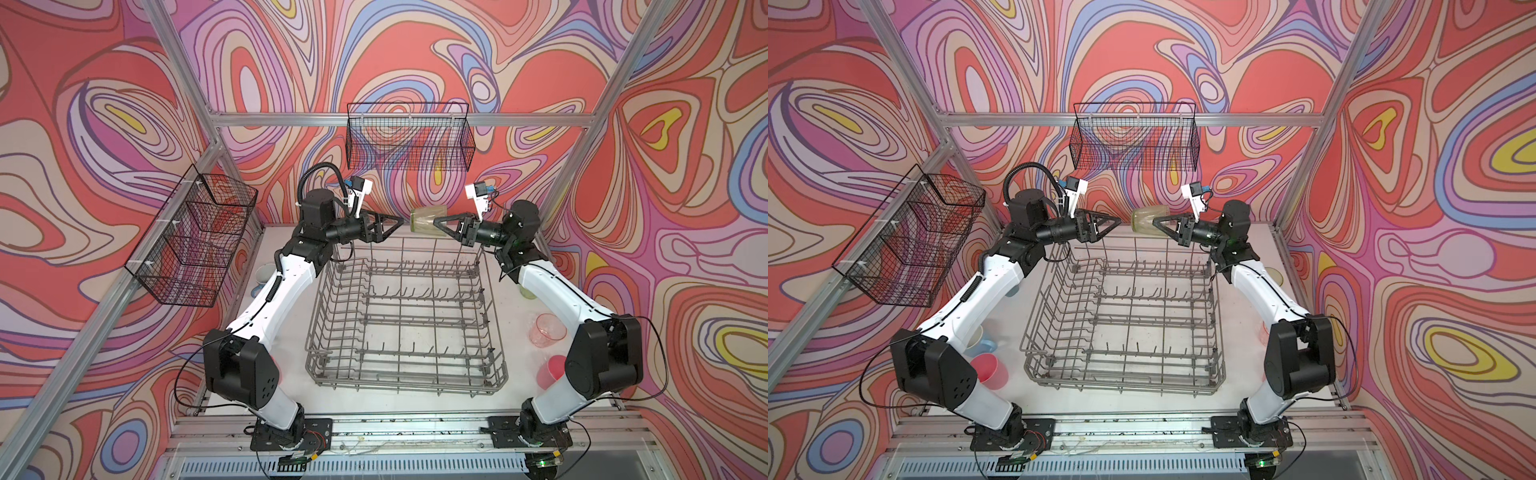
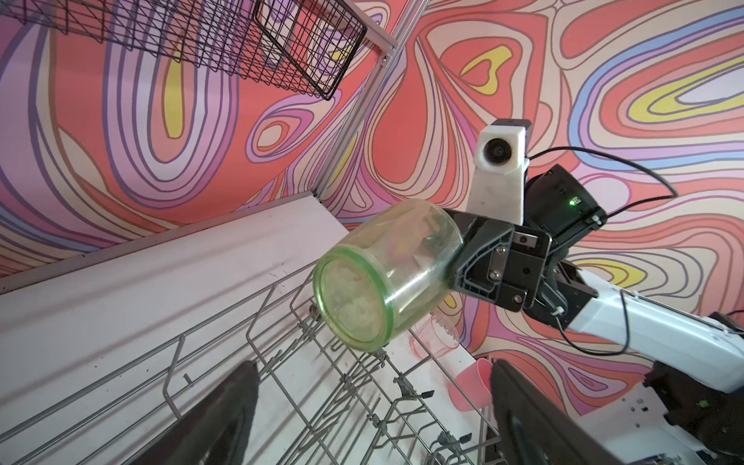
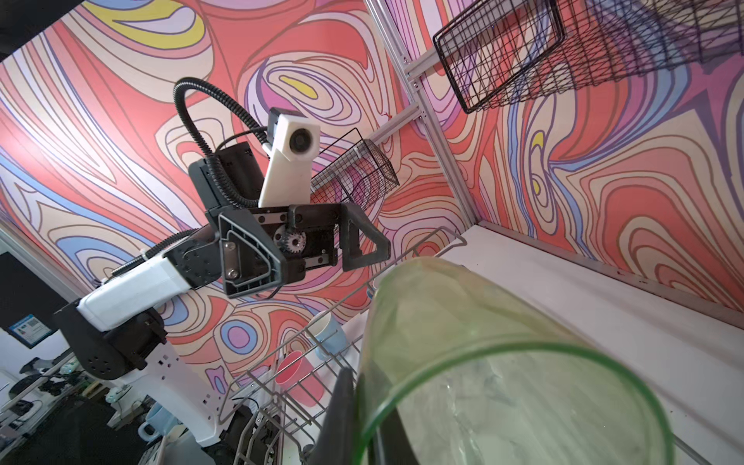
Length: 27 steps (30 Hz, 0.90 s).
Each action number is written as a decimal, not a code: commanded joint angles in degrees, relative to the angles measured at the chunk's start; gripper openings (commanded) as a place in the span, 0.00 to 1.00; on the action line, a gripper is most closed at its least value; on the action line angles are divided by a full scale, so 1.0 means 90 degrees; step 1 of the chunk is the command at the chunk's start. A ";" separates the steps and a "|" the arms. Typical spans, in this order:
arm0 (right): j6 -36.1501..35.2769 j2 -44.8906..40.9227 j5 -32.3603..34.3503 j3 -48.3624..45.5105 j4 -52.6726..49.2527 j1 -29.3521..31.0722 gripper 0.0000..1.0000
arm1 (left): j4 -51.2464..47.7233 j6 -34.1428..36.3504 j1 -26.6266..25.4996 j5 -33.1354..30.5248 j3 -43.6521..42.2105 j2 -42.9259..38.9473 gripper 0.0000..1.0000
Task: Load the cups into the dish rack
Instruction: 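Carry the green glass above the rack toward the left gripper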
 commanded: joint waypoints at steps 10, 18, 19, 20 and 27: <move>0.2721 0.1039 -0.0447 0.0792 0.2882 -0.0164 0.00 | 0.0807 -0.0456 0.0143 0.1125 0.0715 0.0743 0.99; 0.3250 0.1349 -0.0377 0.1104 0.3063 -0.0164 0.00 | 0.0760 -0.0485 0.0119 0.1509 0.1258 0.1244 0.98; 0.3330 0.1379 -0.0378 0.1122 0.3119 -0.0162 0.00 | 0.0807 -0.0520 0.0119 0.1538 0.1308 0.1300 0.97; 0.3377 0.1401 -0.0378 0.1148 0.3124 -0.0163 0.00 | 0.0830 -0.0551 0.0119 0.1554 0.1383 0.1385 0.97; 0.3415 0.1433 -0.0388 0.1221 0.2955 -0.0155 0.00 | 0.0928 -0.0605 -0.0002 0.1568 0.1760 0.1755 0.96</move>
